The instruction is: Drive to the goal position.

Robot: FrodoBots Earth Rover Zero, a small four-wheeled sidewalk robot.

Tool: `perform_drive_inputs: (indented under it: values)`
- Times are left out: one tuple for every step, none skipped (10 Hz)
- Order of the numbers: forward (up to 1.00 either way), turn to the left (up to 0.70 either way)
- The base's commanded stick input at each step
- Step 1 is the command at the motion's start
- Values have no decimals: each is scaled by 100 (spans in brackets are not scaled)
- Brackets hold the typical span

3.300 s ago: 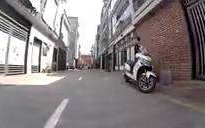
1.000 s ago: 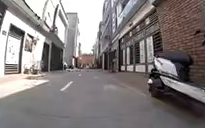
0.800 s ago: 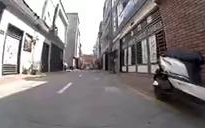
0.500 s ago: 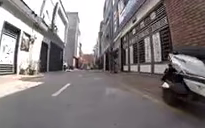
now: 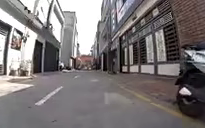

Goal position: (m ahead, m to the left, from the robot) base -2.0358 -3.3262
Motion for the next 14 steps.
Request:
perform_drive_inputs:
  values:
    - [100, 0]
    - [100, 0]
    - [100, 0]
    - [100, 0]
    - [100, 0]
    - [100, 0]
    - [100, 0]
    - [100, 0]
    - [100, 0]
    - [100, 0]
    - [100, 0]
    - [100, 0]
    - [100, 0]
    - [100, 0]
